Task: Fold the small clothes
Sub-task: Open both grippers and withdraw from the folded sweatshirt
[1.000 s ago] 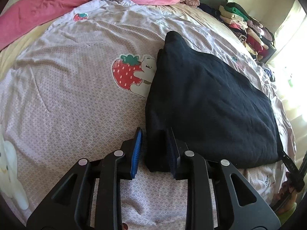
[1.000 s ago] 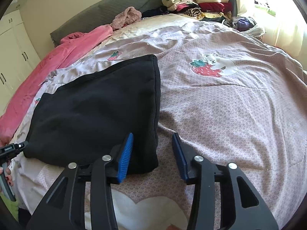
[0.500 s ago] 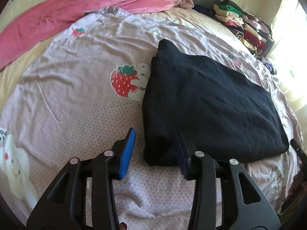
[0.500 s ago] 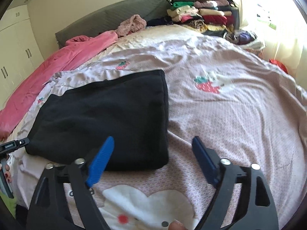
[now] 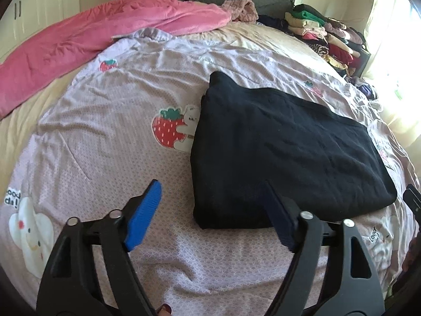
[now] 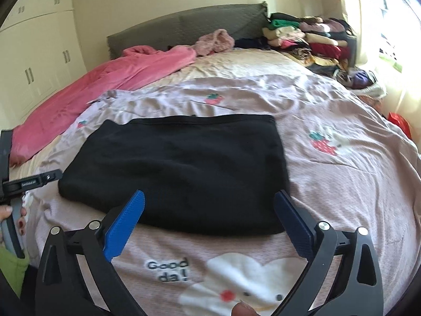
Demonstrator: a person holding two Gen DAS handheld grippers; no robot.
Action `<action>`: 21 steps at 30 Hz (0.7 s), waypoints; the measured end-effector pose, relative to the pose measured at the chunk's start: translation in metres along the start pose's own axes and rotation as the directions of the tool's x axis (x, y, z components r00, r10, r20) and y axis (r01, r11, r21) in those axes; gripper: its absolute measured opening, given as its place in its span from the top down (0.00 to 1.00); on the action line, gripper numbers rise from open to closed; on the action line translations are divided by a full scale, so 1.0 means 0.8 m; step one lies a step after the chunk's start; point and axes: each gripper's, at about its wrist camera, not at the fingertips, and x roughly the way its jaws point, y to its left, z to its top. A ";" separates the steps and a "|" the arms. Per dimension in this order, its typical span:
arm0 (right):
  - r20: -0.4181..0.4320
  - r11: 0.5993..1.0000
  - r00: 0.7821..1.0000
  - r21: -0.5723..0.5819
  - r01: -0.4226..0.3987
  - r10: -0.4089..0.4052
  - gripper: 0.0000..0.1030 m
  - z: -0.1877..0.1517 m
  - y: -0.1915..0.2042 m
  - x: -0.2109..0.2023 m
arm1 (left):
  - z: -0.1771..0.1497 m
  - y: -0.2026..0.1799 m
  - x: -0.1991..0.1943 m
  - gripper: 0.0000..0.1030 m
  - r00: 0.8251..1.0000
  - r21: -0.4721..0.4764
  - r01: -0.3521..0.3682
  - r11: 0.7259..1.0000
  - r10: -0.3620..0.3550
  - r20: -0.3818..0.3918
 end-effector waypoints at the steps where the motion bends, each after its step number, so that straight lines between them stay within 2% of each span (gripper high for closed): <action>1: 0.002 1.000 1.000 -0.016 -0.008 0.008 0.05 0.001 0.008 0.000 | 0.001 -0.001 -0.002 0.30 1.000 0.006 -0.008 1.000 0.008 0.011; 3: 0.004 0.999 1.000 -0.037 -0.020 0.020 0.05 0.002 0.021 0.000 | 0.001 -0.002 -0.003 0.27 1.000 0.008 -0.012 1.000 0.012 0.020; 4: 0.005 0.999 1.000 -0.044 -0.027 0.027 0.05 0.003 0.025 0.000 | 0.002 -0.002 -0.004 0.19 1.000 0.008 -0.017 1.000 0.016 0.025; 5: 0.005 0.998 0.999 -0.054 -0.035 0.036 0.05 0.004 0.032 0.001 | 0.002 -0.002 -0.004 0.17 0.999 0.010 -0.023 1.000 0.023 0.030; 9: 0.002 0.994 0.998 -0.093 -0.056 0.056 0.05 0.009 0.054 0.006 | 0.005 0.001 -0.008 0.17 0.998 0.009 -0.035 0.999 0.035 0.052; 12: -0.005 0.988 0.997 -0.133 -0.078 0.078 0.05 0.013 0.075 0.012 | 0.005 0.004 -0.009 0.11 0.997 0.000 -0.042 0.999 0.042 0.057; 21: -0.033 0.957 0.991 -0.257 -0.137 0.133 0.05 0.011 0.136 0.033 | 0.007 0.013 -0.008 0.10 0.997 -0.023 -0.049 0.998 0.051 0.058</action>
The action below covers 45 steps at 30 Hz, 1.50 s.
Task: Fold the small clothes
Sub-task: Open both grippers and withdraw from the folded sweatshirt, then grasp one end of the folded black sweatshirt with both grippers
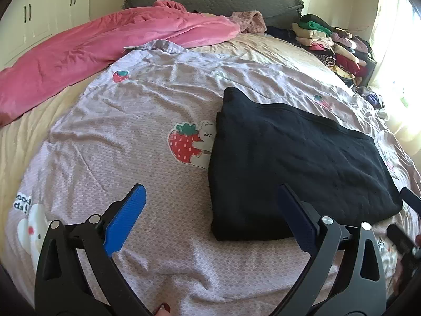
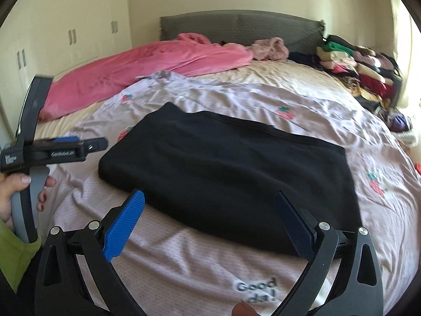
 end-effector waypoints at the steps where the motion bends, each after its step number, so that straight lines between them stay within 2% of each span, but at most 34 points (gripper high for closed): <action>1: -0.006 1.000 1.000 -0.019 -0.008 0.008 0.05 0.001 0.008 0.005 | 0.000 0.001 0.000 0.10 1.000 -0.003 -0.005 1.000 0.005 0.001; 12: -0.057 0.983 0.997 -0.169 -0.066 0.057 0.05 0.006 0.071 0.055 | 0.005 0.025 0.010 0.10 0.999 -0.057 -0.052 0.997 0.051 -0.015; 22: -0.089 0.940 0.996 -0.335 -0.058 0.029 0.05 0.005 0.116 0.099 | 0.016 0.052 0.025 0.10 0.992 -0.096 -0.123 0.988 0.121 -0.030; 27: -0.105 0.916 0.994 -0.400 -0.030 -0.013 0.05 -0.002 0.129 0.124 | 0.024 0.070 0.034 0.10 0.992 -0.143 -0.121 0.982 0.115 -0.050; 32: -0.092 0.885 0.992 -0.465 0.035 -0.088 0.05 -0.005 0.138 0.154 | 0.037 0.079 0.048 0.09 0.993 -0.191 -0.097 0.977 0.082 -0.082; 36: -0.006 0.855 0.992 -0.508 0.108 -0.129 0.06 -0.002 0.144 0.161 | 0.049 0.078 0.062 0.09 0.994 -0.220 -0.040 0.975 0.017 -0.108; 37: 0.008 0.849 0.991 -0.514 0.118 -0.132 0.09 -0.001 0.145 0.160 | 0.054 0.078 0.066 0.09 0.993 -0.233 -0.032 0.972 0.006 -0.114; 38: 0.018 0.848 0.992 -0.517 0.117 -0.126 0.21 -0.001 0.145 0.158 | 0.058 0.079 0.070 0.09 0.993 -0.249 -0.025 0.968 -0.005 -0.116; 39: 0.021 0.851 0.994 -0.516 0.101 -0.105 0.26 -0.002 0.145 0.156 | 0.062 0.080 0.073 0.09 0.992 -0.266 -0.011 0.964 -0.022 -0.121; 41: 0.040 0.851 0.996 -0.518 0.087 -0.077 0.50 -0.003 0.145 0.149 | 0.069 0.080 0.085 0.09 0.987 -0.311 0.031 0.950 -0.078 -0.138; 42: 0.051 0.854 0.997 -0.516 0.074 -0.055 0.56 -0.003 0.144 0.143 | 0.073 0.079 0.090 0.09 0.984 -0.328 0.049 0.943 -0.102 -0.147; 44: 0.073 0.865 0.997 -0.497 0.069 -0.038 0.78 0.001 0.141 0.134 | 0.080 0.072 0.102 0.09 0.975 -0.354 0.082 0.932 -0.149 -0.166; 45: 0.086 0.872 0.996 -0.483 0.077 -0.040 0.81 0.005 0.138 0.130 | 0.084 0.069 0.106 0.09 0.971 -0.363 0.093 0.927 -0.164 -0.172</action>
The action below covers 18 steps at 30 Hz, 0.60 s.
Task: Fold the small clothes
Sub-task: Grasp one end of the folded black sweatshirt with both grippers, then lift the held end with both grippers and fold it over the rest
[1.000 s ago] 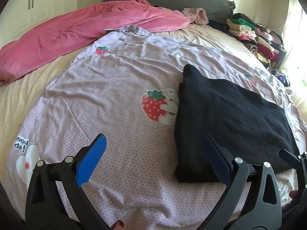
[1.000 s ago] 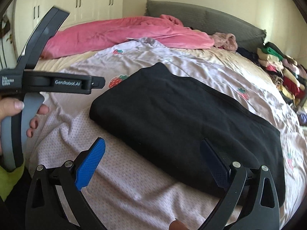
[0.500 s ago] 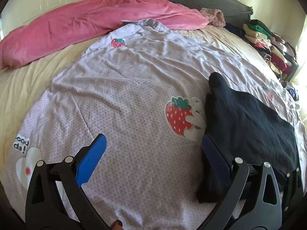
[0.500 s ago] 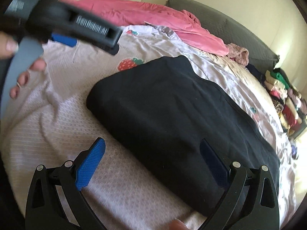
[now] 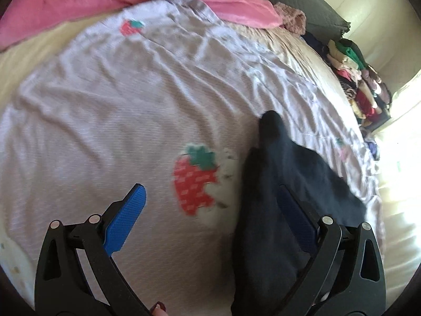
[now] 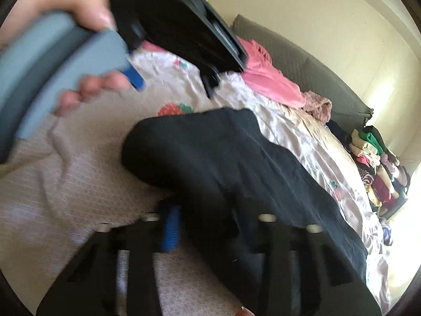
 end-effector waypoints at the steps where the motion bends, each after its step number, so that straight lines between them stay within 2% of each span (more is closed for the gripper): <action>1: 0.012 1.000 1.000 0.029 0.008 -0.008 0.84 0.001 -0.006 -0.006 | 0.007 -0.005 0.009 0.09 0.999 -0.024 0.026 0.999 -0.027 -0.029; 3: 0.028 0.996 1.000 0.089 -0.006 0.003 0.86 0.002 -0.019 -0.014 | 0.012 -0.009 0.018 0.09 0.996 -0.067 0.069 0.995 -0.072 -0.049; 5: 0.034 0.988 0.999 0.149 -0.026 0.021 0.87 -0.003 -0.034 -0.021 | 0.008 -0.012 0.027 0.10 0.985 -0.112 0.150 0.982 -0.157 -0.064; 6: 0.041 0.985 0.999 0.169 -0.031 0.024 0.87 -0.005 -0.040 -0.025 | 0.002 -0.015 0.032 0.10 0.978 -0.106 0.185 0.977 -0.194 -0.078; 7: 0.050 0.983 0.998 0.183 -0.035 0.026 0.87 -0.006 -0.043 -0.027 | -0.002 -0.017 0.033 0.10 0.978 -0.094 0.183 0.979 -0.191 -0.084; 9: 0.062 0.979 0.998 0.203 -0.031 0.019 0.87 -0.008 -0.046 -0.032 | -0.009 -0.028 0.034 0.10 0.986 -0.007 0.148 0.989 -0.148 -0.080; 10: 0.066 0.976 0.998 0.214 -0.029 0.015 0.87 -0.009 -0.047 -0.033 | -0.010 -0.030 0.034 0.09 0.985 0.007 0.154 0.988 -0.154 -0.076; 11: 0.070 0.974 0.997 0.226 -0.034 0.018 0.87 -0.010 -0.047 -0.034 | -0.012 -0.032 0.035 0.10 0.978 0.006 0.192 0.981 -0.190 -0.085; 13: 0.071 0.970 0.997 0.241 -0.044 0.028 0.87 -0.012 -0.044 -0.034 | -0.014 -0.028 0.044 0.10 0.948 -0.053 0.293 0.955 -0.297 -0.111; 14: 0.069 0.970 0.997 0.239 -0.046 0.030 0.87 -0.013 -0.041 -0.035 | -0.016 -0.028 0.047 0.10 0.940 -0.070 0.315 0.946 -0.322 -0.117; 18: 0.065 0.974 0.998 0.222 -0.041 0.027 0.87 -0.014 -0.033 -0.034 | -0.025 -0.035 0.050 0.13 0.935 -0.070 0.329 0.942 -0.335 -0.114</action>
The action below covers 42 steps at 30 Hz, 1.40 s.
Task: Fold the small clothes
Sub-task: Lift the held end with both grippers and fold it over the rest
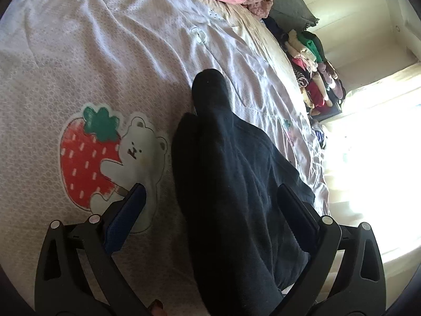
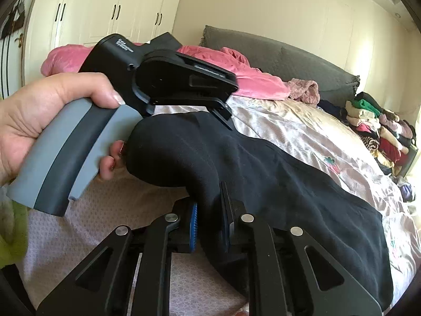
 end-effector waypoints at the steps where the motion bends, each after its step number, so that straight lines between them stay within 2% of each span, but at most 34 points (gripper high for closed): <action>1: -0.001 1.000 1.000 0.004 -0.003 0.003 0.87 -0.001 0.000 0.000 | -0.001 -0.001 0.000 0.21 1.000 0.001 -0.002 1.000 0.002 0.002; 2: -0.002 1.000 1.000 0.006 -0.004 0.004 0.87 -0.002 0.000 0.000 | -0.004 -0.004 0.001 0.33 1.000 0.004 -0.004 1.000 0.004 0.001; 3: -0.003 1.000 1.000 0.003 -0.001 0.001 0.87 -0.003 0.001 -0.001 | -0.006 -0.006 0.003 0.38 1.000 0.006 -0.005 1.000 0.005 -0.004; 5: -0.001 1.000 1.000 -0.009 0.007 -0.007 0.88 -0.003 0.004 -0.002 | -0.012 -0.010 0.005 0.62 1.000 0.005 -0.005 1.000 0.005 -0.004; 8: 0.011 1.000 1.000 -0.015 0.025 -0.025 0.88 -0.006 0.004 -0.009 | -0.016 -0.026 0.002 0.72 1.000 0.040 -0.023 0.999 0.022 0.021; 15: 0.062 0.997 0.996 0.040 0.068 -0.070 0.89 -0.009 -0.023 -0.051 | -0.032 -0.080 -0.024 0.72 0.997 0.090 0.020 0.996 -0.027 0.076; 20: 0.101 0.975 0.991 0.212 0.060 -0.083 0.90 -0.023 -0.081 -0.087 | -0.051 -0.142 -0.017 0.72 0.995 0.171 0.014 0.985 -0.030 0.092; 26: 0.145 0.920 0.986 0.392 0.023 -0.087 0.91 -0.057 -0.142 -0.127 | -0.079 -0.211 0.011 0.72 0.998 0.255 -0.014 0.967 -0.003 0.067; 37: 0.116 0.844 0.990 0.537 0.007 -0.082 0.91 -0.120 -0.203 -0.163 | -0.133 -0.286 0.076 0.72 0.995 0.365 -0.101 0.926 0.100 0.020; 40: 0.084 0.811 0.995 0.585 -0.007 -0.052 0.91 -0.145 -0.218 -0.157 | -0.148 -0.296 0.104 0.69 0.990 0.386 -0.129 0.913 0.138 0.004; 42: 0.063 0.769 0.998 0.639 -0.037 -0.004 0.91 -0.166 -0.227 -0.148 | -0.156 -0.298 0.116 0.61 0.989 0.408 -0.131 0.904 0.148 -0.010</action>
